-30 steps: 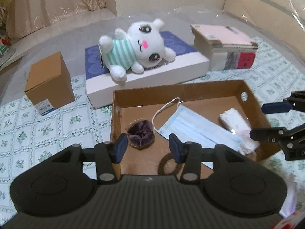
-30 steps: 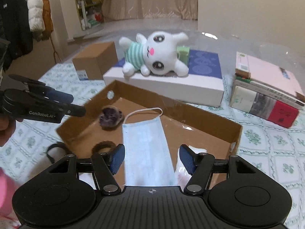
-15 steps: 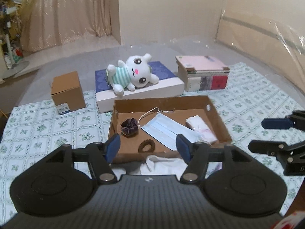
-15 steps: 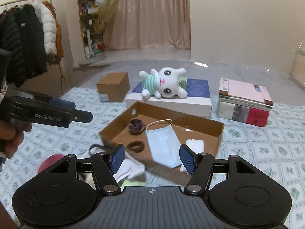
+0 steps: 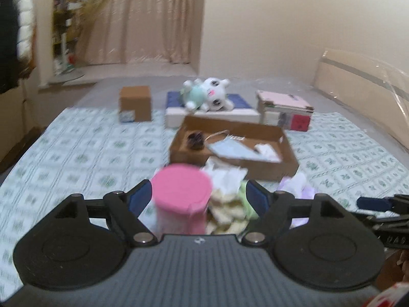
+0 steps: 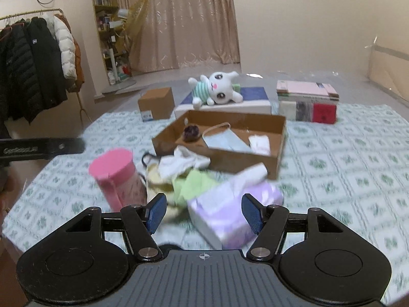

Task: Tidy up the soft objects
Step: 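Move both tools back from the box toward the pile of soft items, then grasp the black round puff with the right tool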

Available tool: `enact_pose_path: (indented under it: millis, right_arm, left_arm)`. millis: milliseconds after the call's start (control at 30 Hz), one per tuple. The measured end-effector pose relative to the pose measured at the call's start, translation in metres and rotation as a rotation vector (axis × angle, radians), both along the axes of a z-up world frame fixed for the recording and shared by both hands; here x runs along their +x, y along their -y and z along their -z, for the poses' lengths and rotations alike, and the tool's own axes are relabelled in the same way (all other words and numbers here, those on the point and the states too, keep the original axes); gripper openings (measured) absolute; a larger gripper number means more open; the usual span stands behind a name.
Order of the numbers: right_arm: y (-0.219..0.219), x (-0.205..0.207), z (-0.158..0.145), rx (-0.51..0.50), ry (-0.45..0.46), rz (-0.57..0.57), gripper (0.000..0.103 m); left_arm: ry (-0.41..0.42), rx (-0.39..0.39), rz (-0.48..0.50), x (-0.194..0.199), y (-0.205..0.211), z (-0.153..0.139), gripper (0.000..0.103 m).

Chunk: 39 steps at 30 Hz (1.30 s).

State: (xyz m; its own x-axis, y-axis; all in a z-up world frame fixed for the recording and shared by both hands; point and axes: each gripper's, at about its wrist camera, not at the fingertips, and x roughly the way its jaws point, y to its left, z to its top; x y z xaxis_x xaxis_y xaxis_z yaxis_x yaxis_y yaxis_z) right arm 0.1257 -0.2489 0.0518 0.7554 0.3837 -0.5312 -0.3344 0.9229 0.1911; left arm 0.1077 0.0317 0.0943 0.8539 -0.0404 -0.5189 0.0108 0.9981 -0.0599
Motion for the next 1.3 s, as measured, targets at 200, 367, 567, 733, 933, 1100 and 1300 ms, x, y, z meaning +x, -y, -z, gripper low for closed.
enact_pose_path:
  millis: [200, 367, 567, 733, 933, 1100, 1300]
  right_arm:
    - [-0.003, -0.023, 0.019, 0.009, -0.038, -0.009, 0.065]
    - [-0.012, -0.033, 0.030, 0.007, -0.059, -0.029, 0.065]
    - [-0.018, -0.035, 0.039, -0.008, -0.071, -0.037, 0.065]
    - [-0.020, -0.035, 0.048, -0.007, -0.087, -0.033, 0.065]
    - [-0.019, -0.033, 0.054, -0.020, -0.090, -0.009, 0.069]
    - [-0.020, -0.031, 0.056, -0.031, -0.098, -0.003, 0.071]
    - [-0.024, -0.029, 0.062, -0.032, -0.111, -0.007, 0.076]
  left_arm:
    - [-0.034, 0.018, -0.076, -0.036, -0.010, 0.024, 0.078]
    - [-0.071, 0.016, -0.077, -0.048, -0.007, 0.039, 0.078]
    - [-0.102, 0.024, -0.062, -0.051, 0.001, 0.056, 0.078]
    - [-0.137, 0.036, -0.054, -0.052, 0.007, 0.068, 0.079]
    - [-0.143, 0.022, -0.069, -0.054, 0.008, 0.075, 0.078]
    - [-0.150, 0.003, -0.080, -0.051, 0.008, 0.078, 0.078]
    - [-0.149, 0.024, -0.084, -0.048, 0.010, 0.083, 0.078]
